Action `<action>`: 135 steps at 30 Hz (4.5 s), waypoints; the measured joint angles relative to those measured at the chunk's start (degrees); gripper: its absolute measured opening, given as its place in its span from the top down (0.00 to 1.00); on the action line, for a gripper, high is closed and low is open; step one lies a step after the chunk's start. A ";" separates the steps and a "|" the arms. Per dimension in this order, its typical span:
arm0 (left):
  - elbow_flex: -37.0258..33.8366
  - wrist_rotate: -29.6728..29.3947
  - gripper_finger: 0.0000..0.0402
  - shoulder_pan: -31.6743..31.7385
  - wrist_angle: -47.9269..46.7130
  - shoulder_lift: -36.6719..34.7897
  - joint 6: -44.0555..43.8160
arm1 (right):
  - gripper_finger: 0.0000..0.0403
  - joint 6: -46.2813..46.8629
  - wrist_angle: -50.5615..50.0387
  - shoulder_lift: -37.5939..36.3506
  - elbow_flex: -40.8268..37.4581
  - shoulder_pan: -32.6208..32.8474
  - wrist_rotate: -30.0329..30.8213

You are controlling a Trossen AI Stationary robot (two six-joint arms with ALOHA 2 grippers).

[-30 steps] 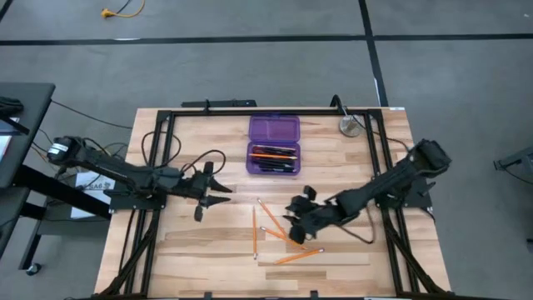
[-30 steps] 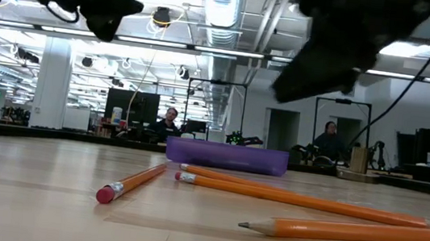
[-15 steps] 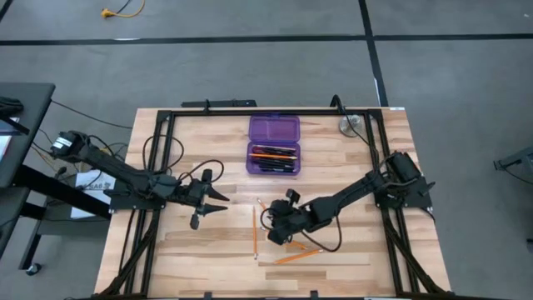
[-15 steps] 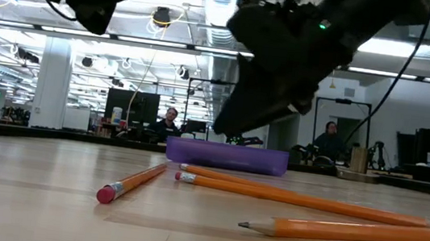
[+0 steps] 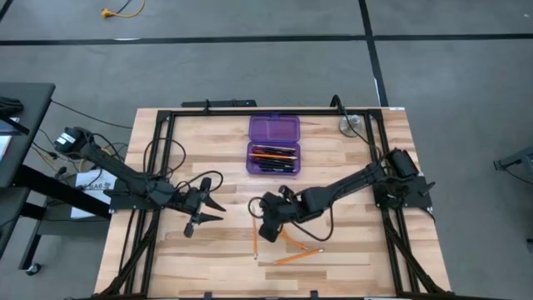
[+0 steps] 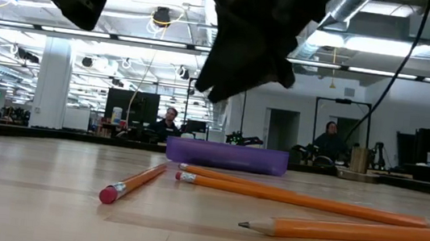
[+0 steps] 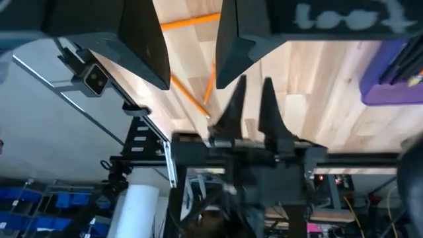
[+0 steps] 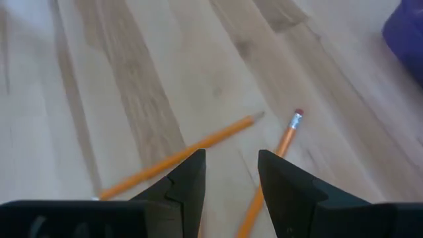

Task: Pick & place school supplies into a supply box
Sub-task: Put the orange pencil into the violet supply box

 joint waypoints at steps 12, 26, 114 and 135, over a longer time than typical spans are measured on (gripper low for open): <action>0.00 0.06 0.73 -4.41 -1.23 0.00 -0.76 | 0.60 6.17 -9.11 0.53 3.86 -4.23 -9.32; 0.00 0.06 0.73 -4.60 -1.44 0.00 -0.47 | 0.48 6.72 -9.94 2.79 3.46 -4.25 -6.68; 0.02 0.06 0.73 -4.60 -1.88 0.02 -2.28 | 1.00 -26.42 -24.75 9.05 22.71 -23.99 11.17; 0.02 -0.20 0.73 -4.60 -1.40 0.02 -2.13 | 0.83 -26.28 -16.38 9.16 11.66 -25.69 10.16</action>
